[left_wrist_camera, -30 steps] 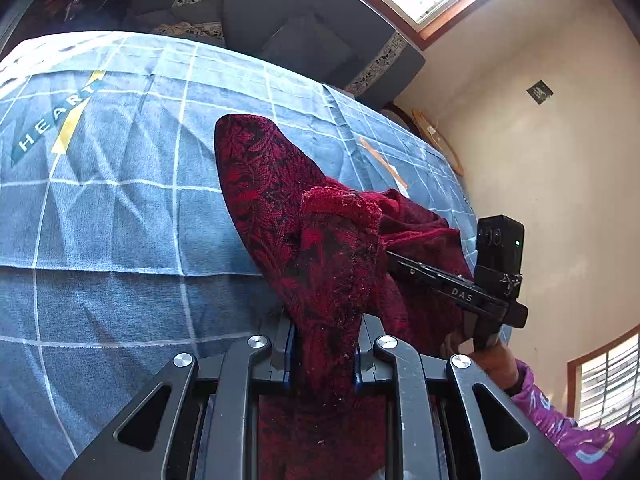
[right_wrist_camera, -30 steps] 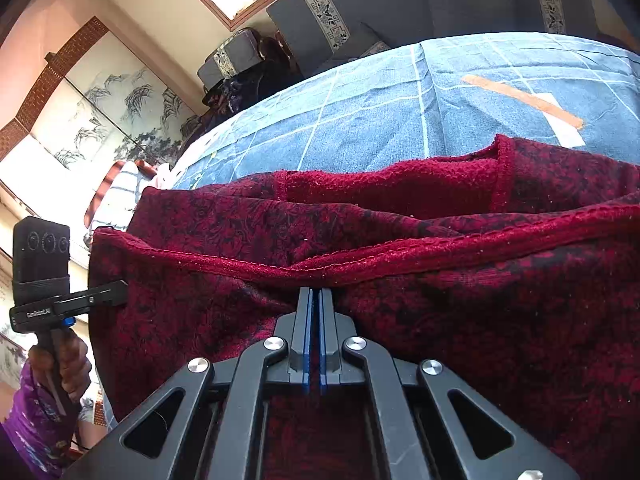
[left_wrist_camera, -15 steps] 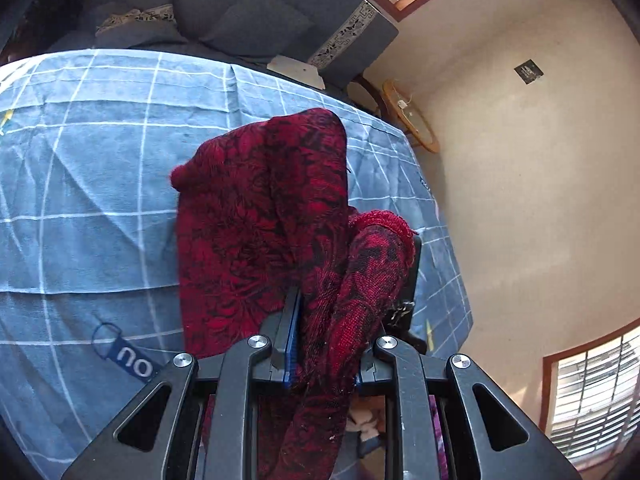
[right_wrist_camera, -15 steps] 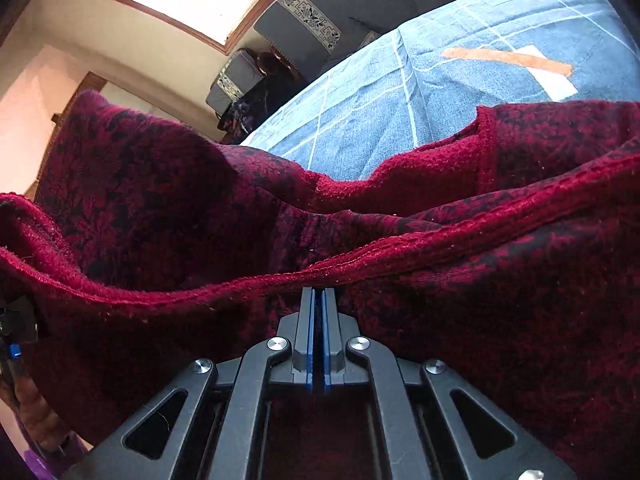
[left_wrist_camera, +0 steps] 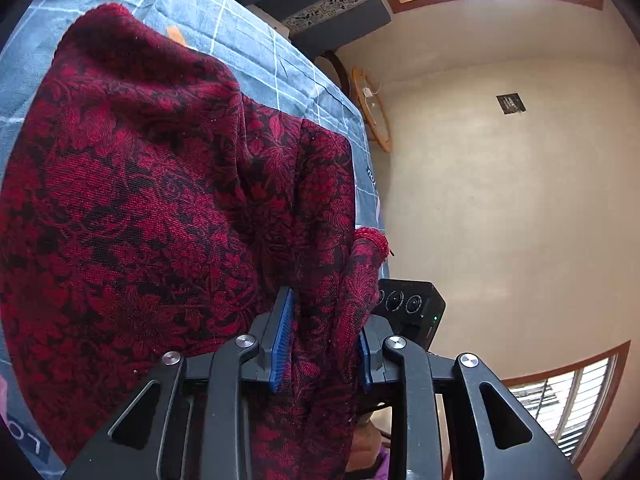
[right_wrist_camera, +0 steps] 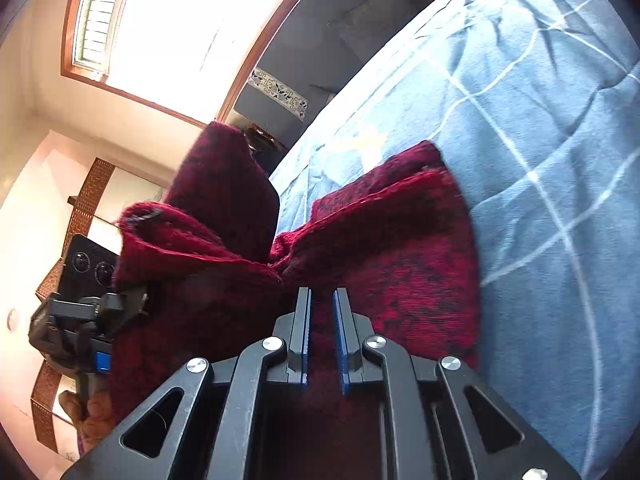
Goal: Fold small clothes
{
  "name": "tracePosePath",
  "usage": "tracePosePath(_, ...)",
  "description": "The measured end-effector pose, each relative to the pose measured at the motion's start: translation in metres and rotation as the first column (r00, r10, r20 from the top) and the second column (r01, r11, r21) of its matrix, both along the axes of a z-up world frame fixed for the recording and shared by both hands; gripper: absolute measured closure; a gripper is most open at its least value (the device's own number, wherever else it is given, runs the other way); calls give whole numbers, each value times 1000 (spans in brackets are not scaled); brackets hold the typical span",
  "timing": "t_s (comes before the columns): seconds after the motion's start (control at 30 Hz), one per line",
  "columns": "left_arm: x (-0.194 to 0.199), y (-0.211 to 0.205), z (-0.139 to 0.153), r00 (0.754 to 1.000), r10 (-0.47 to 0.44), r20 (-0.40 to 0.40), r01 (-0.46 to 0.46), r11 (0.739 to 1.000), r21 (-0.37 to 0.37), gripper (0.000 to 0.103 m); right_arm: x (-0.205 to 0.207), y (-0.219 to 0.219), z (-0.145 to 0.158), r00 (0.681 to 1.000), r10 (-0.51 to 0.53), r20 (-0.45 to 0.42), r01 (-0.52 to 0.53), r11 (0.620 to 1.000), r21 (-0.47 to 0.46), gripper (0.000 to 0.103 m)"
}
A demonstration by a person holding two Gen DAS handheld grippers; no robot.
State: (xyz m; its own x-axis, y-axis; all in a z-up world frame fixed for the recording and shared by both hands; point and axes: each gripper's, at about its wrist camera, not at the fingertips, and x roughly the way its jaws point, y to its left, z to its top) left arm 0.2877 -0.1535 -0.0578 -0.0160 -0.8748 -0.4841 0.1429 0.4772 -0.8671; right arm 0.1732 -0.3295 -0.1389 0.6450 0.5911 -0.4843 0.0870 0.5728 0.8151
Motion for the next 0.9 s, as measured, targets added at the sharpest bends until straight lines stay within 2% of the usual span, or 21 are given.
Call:
tracePosePath(0.03,1,2,-3,1000,7,-11,-8,1000,-30,73,-5,-7,-1,1000,-8,-2,8,1000,-4,83)
tracePosePath(0.1,3,8,-3,1000,17,4,-17,996,-85,62,-14,-19,-2,1000,-16,12,16,1000,14,79)
tracePosePath(0.17,5,11,3,1000,11,23,-8,988,-155,55,-22,-28,-2,999,-37,26,37,999,34,70)
tracePosePath(0.2,7,11,9,999,9,41,-2,986,-167,51,-23,-34,-3,998,-45,34,44,998,45,68)
tracePosePath(0.27,5,9,21,995,2,101,14,987,-160,50,-29,-38,-1,997,-58,46,56,997,57,68)
tracePosePath(0.37,-6,10,37,976,-18,218,41,994,-103,50,-36,-42,1,997,-64,52,61,996,59,67)
tracePosePath(0.43,-20,20,41,960,-6,279,31,996,-84,50,-48,-47,7,993,-98,59,98,995,8,67)
tracePosePath(0.5,-36,39,36,949,49,311,-14,994,-113,50,-66,-58,20,985,-157,70,163,982,-92,67)
tracePosePath(0.57,-55,52,23,940,74,334,-42,994,-101,50,-78,-67,34,976,-179,121,191,977,-92,66)
tracePosePath(0.6,-63,58,14,935,81,346,-56,995,-82,50,-78,-65,43,978,-151,146,164,983,-81,66)
tracePosePath(0.67,-77,64,1,928,90,361,-77,996,-50,50,-65,-43,58,988,-17,155,31,996,-85,65)
tracePosePath(0.7,-83,65,-5,925,88,369,-79,996,-40,50,-56,-28,60,990,38,138,-23,994,-104,59)
tracePosePath(0.73,-88,66,-8,922,87,378,-83,996,-28,50,-51,-15,63,990,72,121,-56,989,-134,46)
tracePosePath(0.8,-100,67,-12,913,92,398,-94,995,-15,50,-39,8,64,988,134,78,-115,971,-209,30)
tracePosePath(0.87,-108,65,-11,903,94,419,-101,995,-6,50,-28,21,59,991,135,18,-125,955,-269,28)
tracePosePath(0.9,-111,64,-10,898,94,429,-106,994,3,49,-22,24,55,990,144,4,-138,958,-252,28)
